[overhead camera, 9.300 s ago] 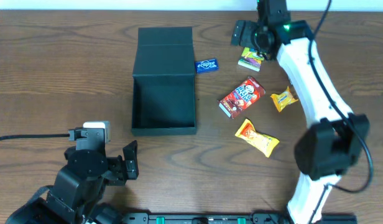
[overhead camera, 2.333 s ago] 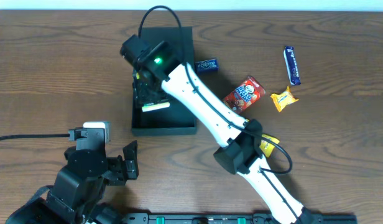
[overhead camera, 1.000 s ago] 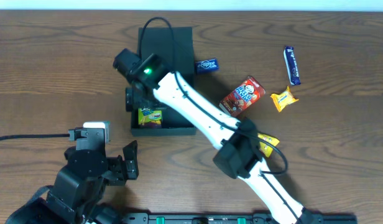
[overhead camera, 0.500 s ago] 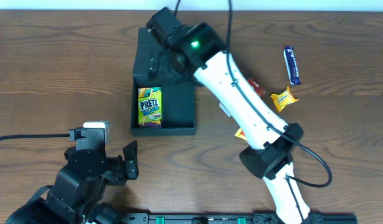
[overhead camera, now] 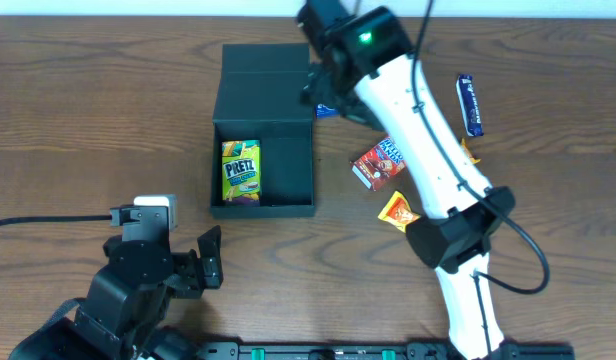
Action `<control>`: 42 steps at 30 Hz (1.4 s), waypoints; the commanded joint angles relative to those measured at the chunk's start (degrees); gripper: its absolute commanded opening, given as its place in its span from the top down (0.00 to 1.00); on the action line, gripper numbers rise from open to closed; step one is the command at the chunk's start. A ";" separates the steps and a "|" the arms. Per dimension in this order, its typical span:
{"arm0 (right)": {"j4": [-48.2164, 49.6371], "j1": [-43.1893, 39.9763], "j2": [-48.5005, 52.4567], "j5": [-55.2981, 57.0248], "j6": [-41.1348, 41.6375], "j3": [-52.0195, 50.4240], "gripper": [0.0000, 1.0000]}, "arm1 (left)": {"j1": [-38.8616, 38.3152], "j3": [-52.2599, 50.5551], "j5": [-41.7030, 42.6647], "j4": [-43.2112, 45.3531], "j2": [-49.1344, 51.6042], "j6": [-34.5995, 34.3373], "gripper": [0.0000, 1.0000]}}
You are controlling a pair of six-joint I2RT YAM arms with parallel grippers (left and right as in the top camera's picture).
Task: Pack container
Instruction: 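Move the right gripper to the red Hello Panda box and grasp it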
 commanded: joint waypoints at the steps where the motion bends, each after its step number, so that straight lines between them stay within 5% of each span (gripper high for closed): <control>1: -0.17 -2.75 -0.79 3.06 6.14 0.02 0.01 | 0.04 0.35 0.00 -0.22 -0.11 -0.66 0.05; 9: 0.11 -4.35 -0.04 6.97 16.04 -5.29 0.05 | 0.04 0.35 -0.02 -0.22 -0.11 -0.66 0.05; 16: 7.61 -4.68 -0.04 6.10 16.13 -17.07 0.05 | 0.04 0.35 0.00 -0.22 -0.11 -0.66 0.05; 42: 29.14 -10.29 -0.04 -4.44 1.53 -45.81 0.02 | 0.04 0.35 0.00 -0.22 -0.11 -0.66 0.05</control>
